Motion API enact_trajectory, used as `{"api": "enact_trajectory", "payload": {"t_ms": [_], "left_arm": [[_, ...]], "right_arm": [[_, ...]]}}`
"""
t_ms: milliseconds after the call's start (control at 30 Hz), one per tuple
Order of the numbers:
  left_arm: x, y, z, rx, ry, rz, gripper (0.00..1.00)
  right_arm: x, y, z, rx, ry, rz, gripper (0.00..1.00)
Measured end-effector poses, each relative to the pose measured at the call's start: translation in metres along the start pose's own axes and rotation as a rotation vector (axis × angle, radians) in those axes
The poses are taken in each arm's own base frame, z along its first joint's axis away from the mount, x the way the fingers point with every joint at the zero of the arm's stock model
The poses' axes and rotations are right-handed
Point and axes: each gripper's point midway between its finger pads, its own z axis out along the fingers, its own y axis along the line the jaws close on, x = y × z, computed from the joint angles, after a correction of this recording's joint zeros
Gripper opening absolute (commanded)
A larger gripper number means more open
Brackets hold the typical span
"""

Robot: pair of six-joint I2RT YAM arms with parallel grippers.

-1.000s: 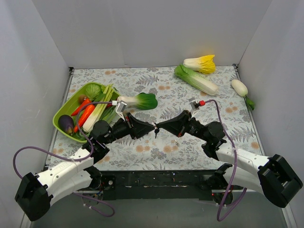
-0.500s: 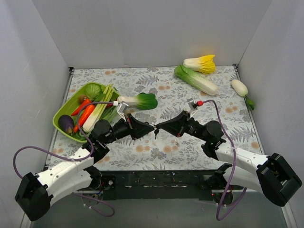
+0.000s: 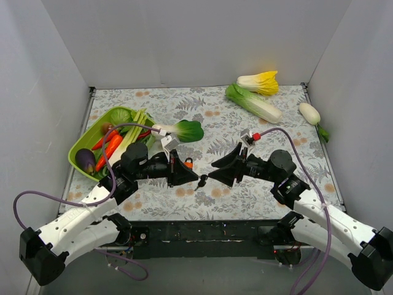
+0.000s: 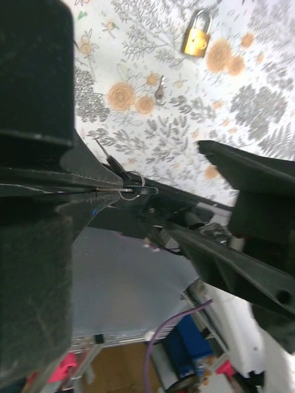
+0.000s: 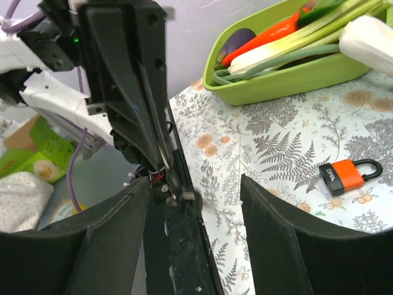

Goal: Unlock with the key

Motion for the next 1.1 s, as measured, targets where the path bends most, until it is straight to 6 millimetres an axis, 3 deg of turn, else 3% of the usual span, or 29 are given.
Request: {"api": "enact_trajectory", "payload": {"t_ms": [233,467,600,1100], "left_arm": [[0.035,-0.010,-0.002,0.117,0.215,0.008,0.00],[0.042,-0.022,-0.007,0.202,0.296,0.015,0.00],[0.054,-0.019,-0.008,0.212,0.350,-0.015,0.00],[0.066,-0.016,-0.012,0.204,0.400,-0.040,0.00]], "right_arm": [[-0.008,0.025,-0.008,-0.045,0.151,-0.120,0.66],[0.040,0.028,-0.010,-0.122,0.355,-0.024,0.63],[0.059,0.035,-0.008,-0.169,0.426,0.009,0.62],[0.073,0.048,0.001,-0.251,0.457,0.019,0.51]]}}
